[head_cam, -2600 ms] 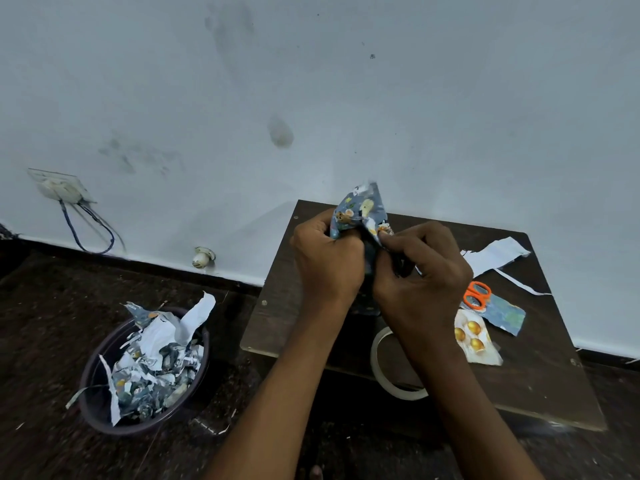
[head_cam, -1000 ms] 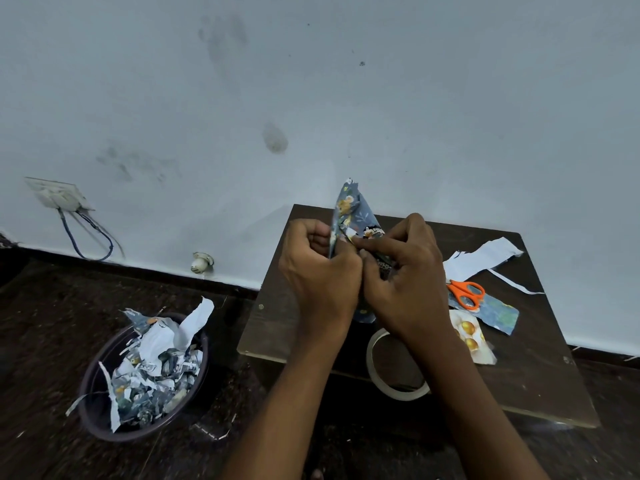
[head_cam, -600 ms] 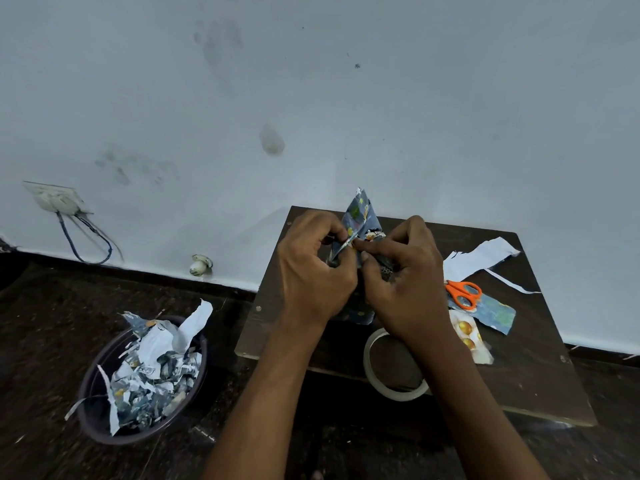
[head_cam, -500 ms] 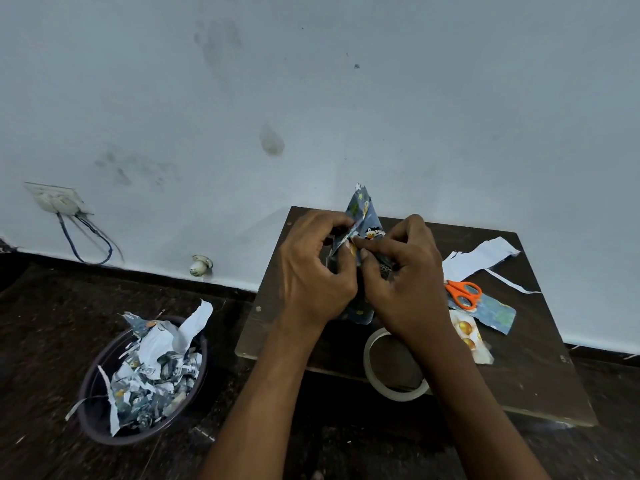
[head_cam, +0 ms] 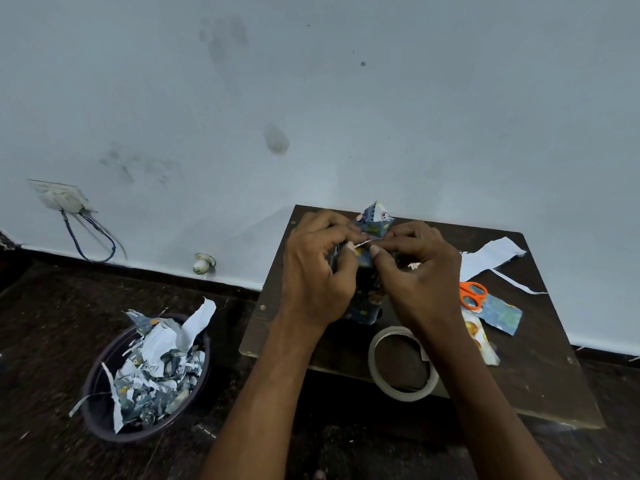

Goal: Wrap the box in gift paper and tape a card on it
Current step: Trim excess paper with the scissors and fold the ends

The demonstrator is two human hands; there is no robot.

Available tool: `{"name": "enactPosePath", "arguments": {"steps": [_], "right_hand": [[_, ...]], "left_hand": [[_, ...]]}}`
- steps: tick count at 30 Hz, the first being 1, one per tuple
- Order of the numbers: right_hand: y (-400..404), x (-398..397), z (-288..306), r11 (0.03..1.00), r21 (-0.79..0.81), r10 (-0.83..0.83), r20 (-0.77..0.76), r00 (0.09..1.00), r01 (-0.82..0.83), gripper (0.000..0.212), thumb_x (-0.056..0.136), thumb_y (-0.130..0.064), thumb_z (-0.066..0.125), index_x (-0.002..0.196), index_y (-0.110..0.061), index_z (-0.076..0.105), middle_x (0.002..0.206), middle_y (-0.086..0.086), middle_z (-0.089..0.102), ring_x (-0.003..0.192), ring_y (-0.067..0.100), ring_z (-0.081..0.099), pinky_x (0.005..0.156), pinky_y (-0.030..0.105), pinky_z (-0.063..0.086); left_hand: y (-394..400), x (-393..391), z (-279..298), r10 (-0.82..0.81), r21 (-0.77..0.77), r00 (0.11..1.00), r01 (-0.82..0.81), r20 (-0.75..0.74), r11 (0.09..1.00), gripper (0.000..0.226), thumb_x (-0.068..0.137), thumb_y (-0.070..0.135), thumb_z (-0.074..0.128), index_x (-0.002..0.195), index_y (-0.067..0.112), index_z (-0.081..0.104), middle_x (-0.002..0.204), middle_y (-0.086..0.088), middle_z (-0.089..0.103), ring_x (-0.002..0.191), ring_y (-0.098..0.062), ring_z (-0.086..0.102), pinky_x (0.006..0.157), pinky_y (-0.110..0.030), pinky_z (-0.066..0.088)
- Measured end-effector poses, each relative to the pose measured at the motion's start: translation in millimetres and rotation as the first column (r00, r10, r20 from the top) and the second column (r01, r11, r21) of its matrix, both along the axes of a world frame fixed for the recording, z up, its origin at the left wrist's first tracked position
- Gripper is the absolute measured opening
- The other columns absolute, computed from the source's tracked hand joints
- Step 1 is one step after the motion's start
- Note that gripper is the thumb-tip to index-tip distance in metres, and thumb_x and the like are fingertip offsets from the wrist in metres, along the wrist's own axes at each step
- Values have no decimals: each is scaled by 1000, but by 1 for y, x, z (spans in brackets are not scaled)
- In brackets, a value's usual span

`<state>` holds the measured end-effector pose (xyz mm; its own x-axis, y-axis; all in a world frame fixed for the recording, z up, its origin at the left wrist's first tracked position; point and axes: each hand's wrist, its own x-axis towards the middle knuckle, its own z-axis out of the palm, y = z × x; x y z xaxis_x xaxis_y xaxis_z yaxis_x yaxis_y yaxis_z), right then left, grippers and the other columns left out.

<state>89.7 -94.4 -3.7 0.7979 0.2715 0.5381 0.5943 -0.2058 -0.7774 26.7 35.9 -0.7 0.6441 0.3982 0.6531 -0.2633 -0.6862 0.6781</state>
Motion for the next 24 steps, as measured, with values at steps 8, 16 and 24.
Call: {"name": "enactPosePath", "arguments": {"steps": [8, 16, 24], "right_hand": [[8, -3, 5, 996, 68, -52, -127, 990, 61, 26, 77, -18, 87, 81, -17, 61, 70, -8, 67, 53, 7, 55, 54, 16, 41], [7, 1, 7, 998, -48, -47, -123, 991, 41, 29, 81, -19, 83, 109, -17, 75, 70, -10, 68, 60, -3, 59, 58, 8, 40], [7, 6, 10, 998, -43, -55, 5, 998, 55, 34, 77, -12, 86, 108, -16, 74, 98, -3, 58, 81, 6, 57, 71, 8, 41]], "left_hand": [[-4, 6, -2, 21, -329, 995, -52, -96, 943, 15, 75, 14, 71, 88, 21, 68, 93, 7, 66, 93, -16, 63, 81, -33, 53], [-8, 8, 5, -419, -819, 900, 152, -116, 553, 31, 94, -6, 49, 111, 14, 66, 102, -11, 74, 89, -20, 70, 77, -32, 58], [-8, 8, 2, -368, -692, 923, 190, -117, 696, 14, 94, 2, 60, 102, 8, 70, 93, -17, 72, 84, -23, 69, 75, -35, 59]]}}
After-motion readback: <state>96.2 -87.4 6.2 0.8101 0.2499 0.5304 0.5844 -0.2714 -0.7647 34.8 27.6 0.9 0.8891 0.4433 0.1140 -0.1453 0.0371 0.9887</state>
